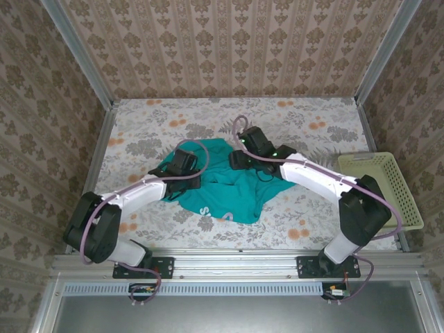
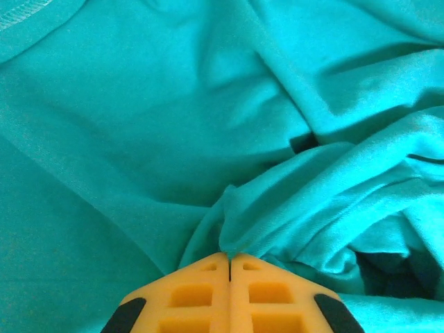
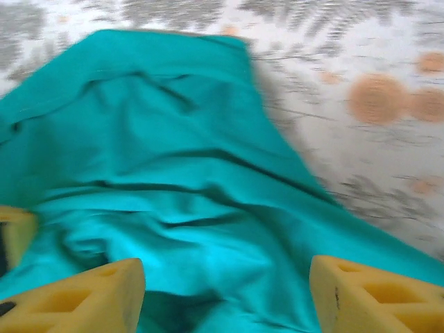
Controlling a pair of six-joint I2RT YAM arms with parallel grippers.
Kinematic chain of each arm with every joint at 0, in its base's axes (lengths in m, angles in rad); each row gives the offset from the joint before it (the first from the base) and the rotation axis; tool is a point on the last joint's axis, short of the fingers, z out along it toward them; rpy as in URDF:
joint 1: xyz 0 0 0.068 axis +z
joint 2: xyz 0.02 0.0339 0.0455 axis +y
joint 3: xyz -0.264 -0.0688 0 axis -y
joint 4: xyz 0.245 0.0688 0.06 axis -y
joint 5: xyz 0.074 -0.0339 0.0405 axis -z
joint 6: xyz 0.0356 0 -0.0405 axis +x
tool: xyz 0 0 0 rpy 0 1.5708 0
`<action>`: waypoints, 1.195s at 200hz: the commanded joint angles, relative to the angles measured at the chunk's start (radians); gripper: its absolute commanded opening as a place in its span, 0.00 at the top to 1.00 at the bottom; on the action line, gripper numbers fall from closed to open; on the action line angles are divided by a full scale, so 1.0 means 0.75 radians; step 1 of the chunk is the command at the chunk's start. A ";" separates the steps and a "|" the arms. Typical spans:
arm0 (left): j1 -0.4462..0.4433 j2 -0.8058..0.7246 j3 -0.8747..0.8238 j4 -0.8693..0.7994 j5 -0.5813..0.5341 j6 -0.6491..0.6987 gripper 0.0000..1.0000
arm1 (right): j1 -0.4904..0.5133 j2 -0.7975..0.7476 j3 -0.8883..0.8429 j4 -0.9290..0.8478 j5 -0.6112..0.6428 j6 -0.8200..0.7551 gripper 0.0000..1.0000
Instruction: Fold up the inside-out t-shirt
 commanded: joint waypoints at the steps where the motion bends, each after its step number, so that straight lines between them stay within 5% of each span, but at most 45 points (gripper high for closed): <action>1: 0.001 -0.060 -0.046 0.099 0.067 -0.031 1.00 | 0.045 0.159 0.026 0.023 -0.115 -0.003 0.39; 90: 0.030 -0.185 -0.183 0.241 0.149 -0.057 1.00 | 0.106 0.395 0.112 0.137 -0.153 0.068 0.53; 114: 0.029 -0.166 -0.174 0.259 0.166 -0.046 1.00 | 0.107 0.412 0.123 0.132 -0.090 0.078 0.67; 142: 0.029 -0.180 -0.181 0.260 0.158 -0.051 1.00 | 0.093 0.395 0.127 0.130 -0.080 0.076 1.00; 204: 0.033 -0.194 -0.089 0.008 -0.066 0.034 1.00 | 0.092 -0.019 -0.126 0.218 -0.111 0.134 1.00; 239: 0.033 -0.243 -0.086 0.035 -0.039 0.067 1.00 | 0.096 -0.295 -0.290 0.218 -0.224 0.197 1.00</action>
